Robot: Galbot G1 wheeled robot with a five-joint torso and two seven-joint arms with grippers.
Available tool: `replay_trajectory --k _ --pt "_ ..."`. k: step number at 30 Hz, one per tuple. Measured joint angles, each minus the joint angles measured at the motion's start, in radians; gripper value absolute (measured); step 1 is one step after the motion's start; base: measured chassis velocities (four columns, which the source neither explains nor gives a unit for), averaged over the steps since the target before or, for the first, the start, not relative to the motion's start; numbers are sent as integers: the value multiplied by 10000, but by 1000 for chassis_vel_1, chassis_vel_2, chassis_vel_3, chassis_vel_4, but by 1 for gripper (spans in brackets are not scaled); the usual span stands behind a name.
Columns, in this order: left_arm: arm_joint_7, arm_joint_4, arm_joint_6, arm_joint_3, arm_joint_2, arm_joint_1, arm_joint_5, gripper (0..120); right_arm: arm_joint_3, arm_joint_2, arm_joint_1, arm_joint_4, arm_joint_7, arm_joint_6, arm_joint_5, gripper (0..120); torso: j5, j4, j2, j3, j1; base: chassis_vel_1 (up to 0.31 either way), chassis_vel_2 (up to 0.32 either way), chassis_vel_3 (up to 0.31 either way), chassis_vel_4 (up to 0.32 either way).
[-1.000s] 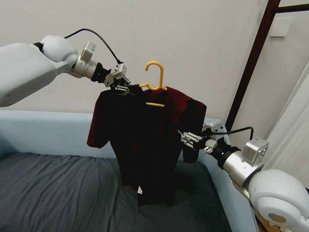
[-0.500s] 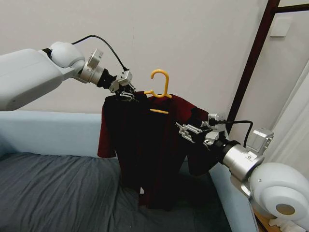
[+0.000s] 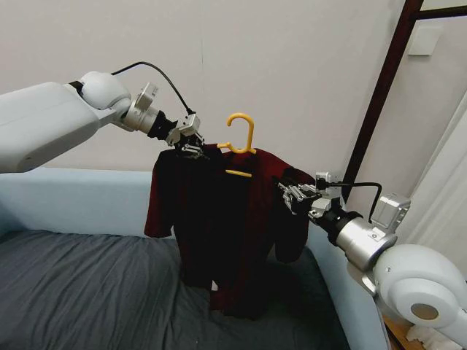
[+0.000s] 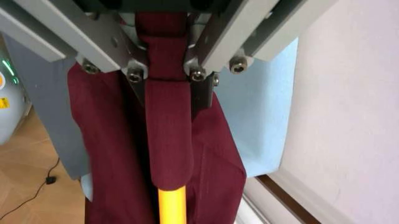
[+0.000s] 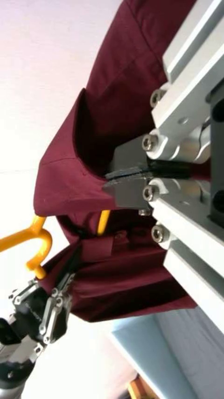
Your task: Pick up the clothes from the sofa and hang them on the clothes hanger.
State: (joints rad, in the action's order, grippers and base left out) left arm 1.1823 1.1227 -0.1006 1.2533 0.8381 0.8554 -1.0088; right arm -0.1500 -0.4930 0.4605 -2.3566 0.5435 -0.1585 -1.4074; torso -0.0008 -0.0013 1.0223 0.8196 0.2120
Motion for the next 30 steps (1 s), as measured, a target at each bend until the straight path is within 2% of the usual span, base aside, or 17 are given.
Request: replay_trajectory --k 12,16,17,20,30 --pt "-82 314 64 14 -143 -9 211 2 -58 195 3 34 22 -231 621 0 0 0 0 0 0 0 0 0 0" --pt "-269 449 156 241 -165 165 505 2 -59 619 3 117 335 -1085 2393 0 1 0 0 0 0 0 0 0 0" --pt "-269 449 156 241 -165 165 505 2 -59 619 3 117 335 -1085 2393 0 1 0 0 0 0 0 0 0 0" --pt "-448 546 260 482 -111 371 561 2 -168 933 -44 97 48 -1401 3766 0 3 -1 1 -1 -1 0 0 0 0" --pt "-996 777 535 641 116 311 800 2 -234 1628 -199 59 -409 -1918 6102 0 0 0 0 0 0 0 0 0 0"
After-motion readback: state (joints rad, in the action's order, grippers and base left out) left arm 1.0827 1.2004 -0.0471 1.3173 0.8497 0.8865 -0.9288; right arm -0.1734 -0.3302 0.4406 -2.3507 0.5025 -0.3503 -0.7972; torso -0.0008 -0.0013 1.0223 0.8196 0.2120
